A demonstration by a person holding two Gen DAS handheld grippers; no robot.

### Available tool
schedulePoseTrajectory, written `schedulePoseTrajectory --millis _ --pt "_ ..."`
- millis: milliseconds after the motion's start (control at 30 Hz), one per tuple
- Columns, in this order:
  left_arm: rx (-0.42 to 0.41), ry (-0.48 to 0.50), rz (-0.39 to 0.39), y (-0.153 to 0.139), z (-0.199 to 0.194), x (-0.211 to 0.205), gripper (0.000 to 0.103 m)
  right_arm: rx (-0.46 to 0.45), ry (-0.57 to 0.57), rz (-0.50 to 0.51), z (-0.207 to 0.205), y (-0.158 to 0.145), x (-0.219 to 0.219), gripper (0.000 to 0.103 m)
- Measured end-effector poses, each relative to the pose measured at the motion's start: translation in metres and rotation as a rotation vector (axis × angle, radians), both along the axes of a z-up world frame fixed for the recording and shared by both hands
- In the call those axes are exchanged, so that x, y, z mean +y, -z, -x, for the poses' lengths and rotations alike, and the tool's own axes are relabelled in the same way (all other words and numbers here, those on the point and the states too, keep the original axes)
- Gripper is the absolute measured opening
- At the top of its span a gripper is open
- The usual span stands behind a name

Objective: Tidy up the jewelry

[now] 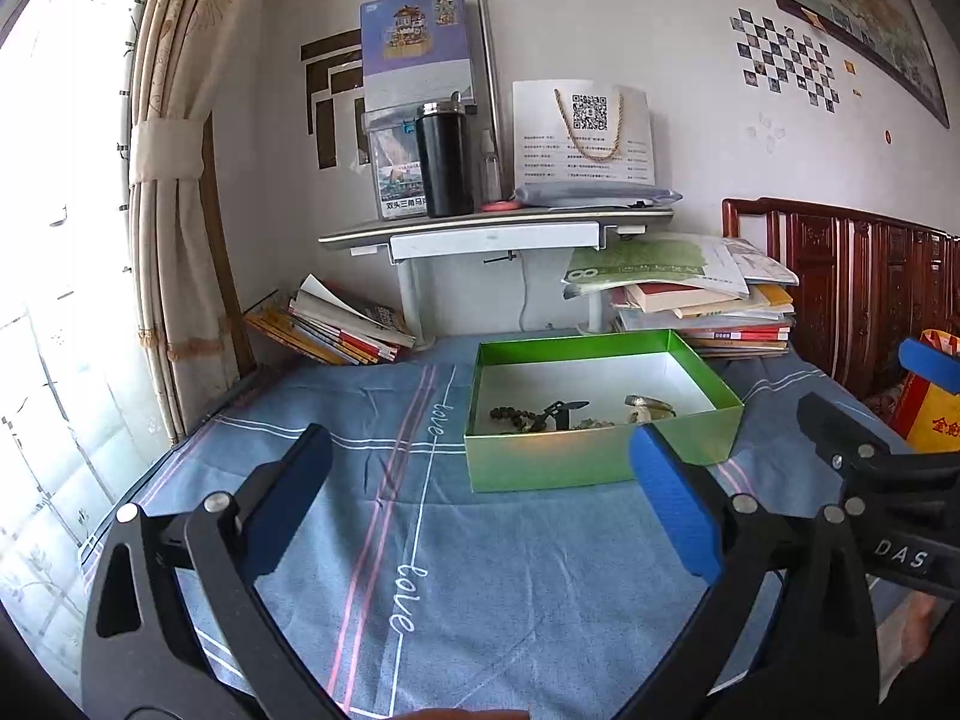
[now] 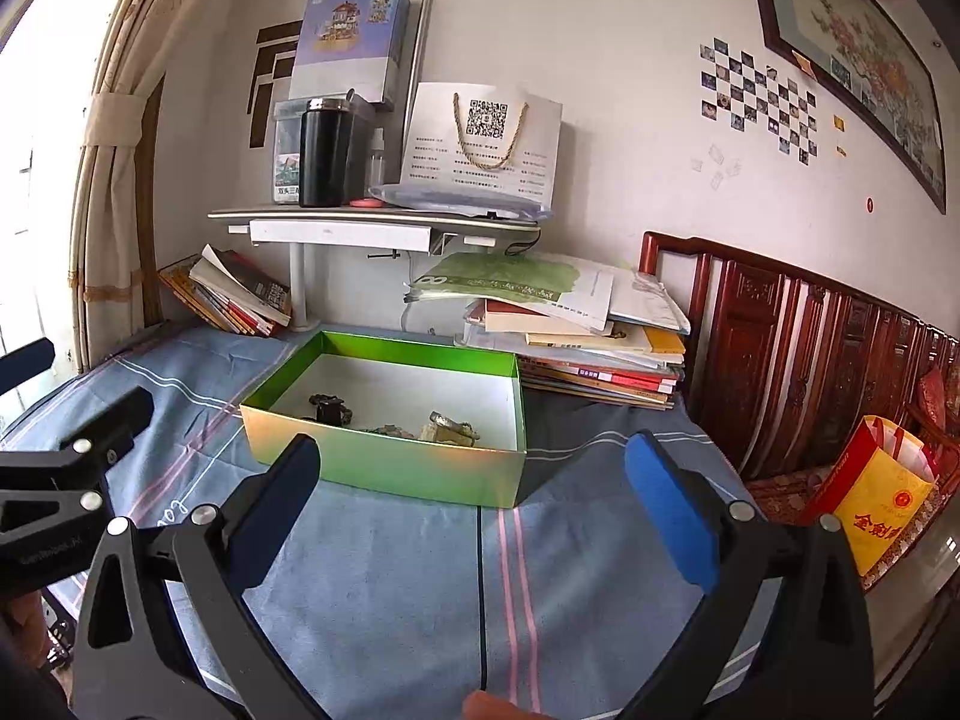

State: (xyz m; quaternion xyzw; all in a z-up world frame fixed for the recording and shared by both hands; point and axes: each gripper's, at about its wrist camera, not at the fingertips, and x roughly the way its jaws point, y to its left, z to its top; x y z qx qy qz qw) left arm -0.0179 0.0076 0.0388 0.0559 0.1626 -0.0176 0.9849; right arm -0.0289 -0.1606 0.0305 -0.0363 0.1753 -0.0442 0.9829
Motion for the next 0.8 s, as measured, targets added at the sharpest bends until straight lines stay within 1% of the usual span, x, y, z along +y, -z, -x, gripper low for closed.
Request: schedulePoseTrajectory --millis 333,800 --pt "0.028 0.003 0.007 0.0033 -0.0056 0.0024 0.099 0.005 -0.003 -0.002 0.0000 -0.0007 0.0010 0.100" --pt "0.035 0.010 0.005 0.0036 -0.0059 0.0018 0.099 0.009 -0.001 -0.002 -0.0011 -0.0001 0.0001 0.100"
